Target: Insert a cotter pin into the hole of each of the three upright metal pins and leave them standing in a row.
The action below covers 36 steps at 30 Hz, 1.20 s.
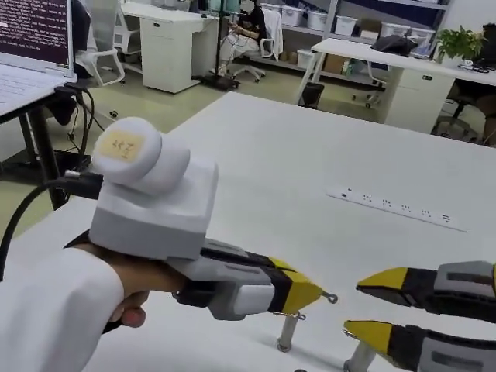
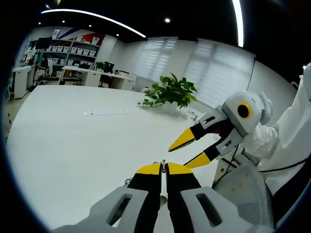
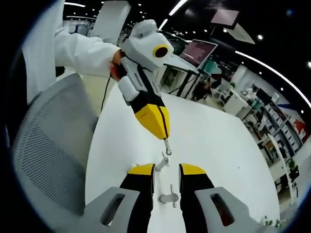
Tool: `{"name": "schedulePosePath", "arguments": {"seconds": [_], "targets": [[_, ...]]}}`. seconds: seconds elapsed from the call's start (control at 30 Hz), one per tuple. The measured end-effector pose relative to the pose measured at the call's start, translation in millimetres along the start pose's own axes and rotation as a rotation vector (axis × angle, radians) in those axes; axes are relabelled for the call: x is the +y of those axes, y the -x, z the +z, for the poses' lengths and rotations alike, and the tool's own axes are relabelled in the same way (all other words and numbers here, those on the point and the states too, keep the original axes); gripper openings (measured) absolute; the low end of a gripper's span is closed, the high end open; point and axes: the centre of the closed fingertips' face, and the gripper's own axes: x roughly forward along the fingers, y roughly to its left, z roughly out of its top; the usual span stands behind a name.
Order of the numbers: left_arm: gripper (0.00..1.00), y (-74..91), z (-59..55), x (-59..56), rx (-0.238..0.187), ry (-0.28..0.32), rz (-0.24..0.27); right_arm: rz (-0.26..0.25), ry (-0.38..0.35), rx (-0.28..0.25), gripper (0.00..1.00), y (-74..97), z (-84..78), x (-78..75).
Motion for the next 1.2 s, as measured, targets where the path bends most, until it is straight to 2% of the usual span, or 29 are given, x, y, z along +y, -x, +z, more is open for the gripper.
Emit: {"name": "schedulePosePath", "arguments": {"seconds": [0.03, 0.1, 0.17, 0.27, 0.37, 0.53, 0.6, 0.8, 0.97, 1.2], "targets": [[0.00, 2.1, 0.6, 0.1, -0.006, -0.012, 0.002, 0.045, -0.045, 0.006, 0.15, -1.7, -3.1, 4.3], [0.00, 4.8, 0.9, 1.1, -0.011, -0.033, 0.009, 0.092, -0.071, -0.014, 0.17, -5.6, -2.0, 8.8], [0.00, 7.4, 0.7, 0.7, -0.022, -0.055, 0.008, 0.143, -0.099, -0.010, 0.18, -9.5, -2.9, 14.6], [0.00, 9.1, -0.2, -1.6, -0.030, -0.073, -0.006, 0.166, -0.137, -0.025, 0.19, -13.9, -0.7, 14.3], [0.00, 8.3, -1.0, -6.7, -0.033, -0.143, -0.029, 0.228, -0.181, -0.059, 0.19, -16.7, 5.3, 19.5], [0.00, 5.1, 0.3, -19.6, -0.041, -0.291, -0.084, 0.269, -0.180, -0.061, 0.19, -18.2, 8.1, 20.6], [0.00, 4.2, 0.1, -22.6, -0.042, -0.301, -0.093, 0.290, -0.177, -0.065, 0.19, -17.2, 10.4, 21.6], [0.00, 2.3, -1.8, -28.6, -0.035, -0.352, -0.124, 0.298, -0.133, -0.061, 0.17, -13.9, 15.2, 21.9], [0.00, 1.9, -0.1, -34.0, -0.044, -0.411, -0.149, 0.304, -0.133, -0.069, 0.15, -7.7, 18.6, 21.9], [0.00, 0.8, -0.2, -42.6, -0.049, -0.454, -0.193, 0.300, -0.140, -0.060, 0.11, -0.6, 16.4, 24.1]]}}
